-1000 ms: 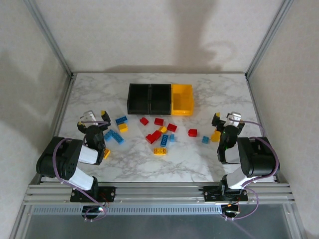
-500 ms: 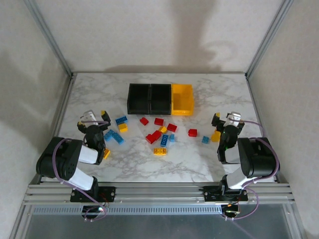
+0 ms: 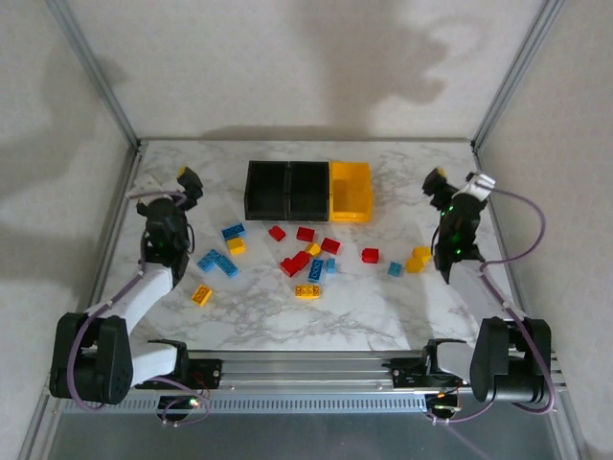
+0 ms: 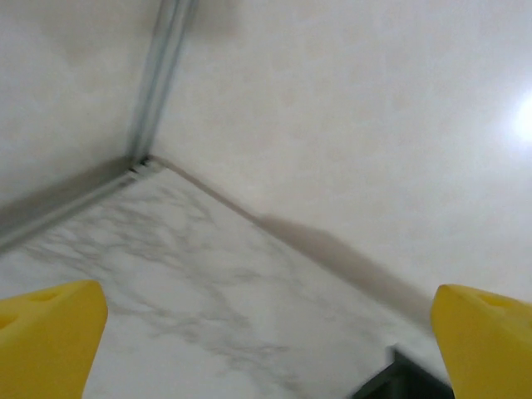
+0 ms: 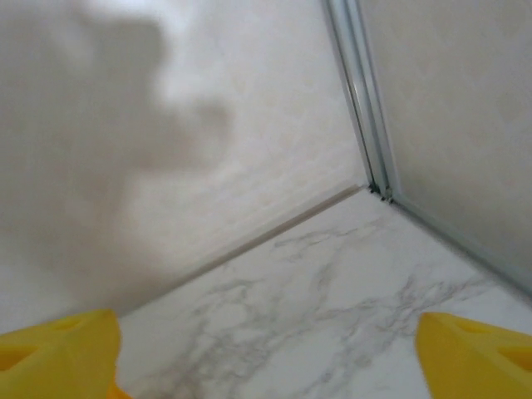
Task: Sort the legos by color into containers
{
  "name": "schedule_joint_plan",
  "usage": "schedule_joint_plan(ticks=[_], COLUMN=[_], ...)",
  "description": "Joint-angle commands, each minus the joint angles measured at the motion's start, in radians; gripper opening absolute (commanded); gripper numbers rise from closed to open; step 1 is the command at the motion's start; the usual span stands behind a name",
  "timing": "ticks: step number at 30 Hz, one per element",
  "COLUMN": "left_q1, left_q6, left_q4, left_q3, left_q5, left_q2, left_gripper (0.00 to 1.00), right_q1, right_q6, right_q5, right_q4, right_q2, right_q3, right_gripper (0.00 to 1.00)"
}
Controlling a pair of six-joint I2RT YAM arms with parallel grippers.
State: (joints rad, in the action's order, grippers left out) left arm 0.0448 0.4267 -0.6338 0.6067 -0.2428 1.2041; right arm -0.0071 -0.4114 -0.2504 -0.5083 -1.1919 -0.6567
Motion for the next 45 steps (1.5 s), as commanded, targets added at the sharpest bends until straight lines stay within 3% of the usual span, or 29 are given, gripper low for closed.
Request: schedule_joint_plan(ticks=[1,4,6,9,11,13,15,19,22,26,34,41,45], left_q1=[-0.021,0.015,0.057,0.132,0.205,0.283,0.358,0.511,0.574,0.62,0.645,0.647,0.647], left_q6=[0.24,0.261,0.25,0.24,0.251,0.274,0.313,0.325,0.321,0.339,0.356,0.38,0.38], left_q4=[0.201,0.268,0.349,0.407,0.422,0.459,0.432,0.414,0.408,0.391,0.355,0.345,0.35], left_q3=[0.047,0.08,0.106,0.116,0.1,0.094,0.065,0.056,0.071,0.063,0.032,0.021,0.018], left_q5=[0.212,0.29,0.311,0.388,0.402,0.335,0.304,0.224,0.246,0.295,0.289,0.29,0.283], left_q2=[-0.015,-0.02,-0.021,-0.007,0.005,0.018,0.03,0.055,0.091,0.134,0.135,0.152,0.153], left_gripper=[0.99,1.0,0.96,0.82,0.74,0.7,0.71,0.76,0.76,0.74,0.74,0.74,0.74], right_q1=[-0.027,-0.028,-0.027,-0.01,0.004,0.016,0.051,0.14,0.197,0.268,0.345,0.399,0.415], right_q6=[-0.174,-0.174,-0.141,-0.093,-0.083,-0.084,-0.076,-0.071,-0.072,-0.066,-0.049,-0.059,-0.056], right_q5=[0.167,0.255,0.339,0.375,0.359,0.364,0.338,0.329,0.321,0.299,0.277,0.253,0.238], right_q4=[0.267,0.344,0.441,0.599,0.68,0.731,0.768,0.803,0.821,0.838,0.857,0.874,0.886], right_q2=[0.019,0.045,0.029,-0.011,-0.033,-0.056,-0.08,-0.141,-0.19,-0.219,-0.32,-0.405,-0.435], right_q3=[-0.05,-0.075,-0.122,-0.179,-0.193,-0.196,-0.195,-0.182,-0.182,-0.185,-0.195,-0.226,-0.24], right_gripper=[0.86,0.82,0.67,0.49,0.45,0.47,0.53,0.55,0.58,0.6,0.61,0.58,0.5])
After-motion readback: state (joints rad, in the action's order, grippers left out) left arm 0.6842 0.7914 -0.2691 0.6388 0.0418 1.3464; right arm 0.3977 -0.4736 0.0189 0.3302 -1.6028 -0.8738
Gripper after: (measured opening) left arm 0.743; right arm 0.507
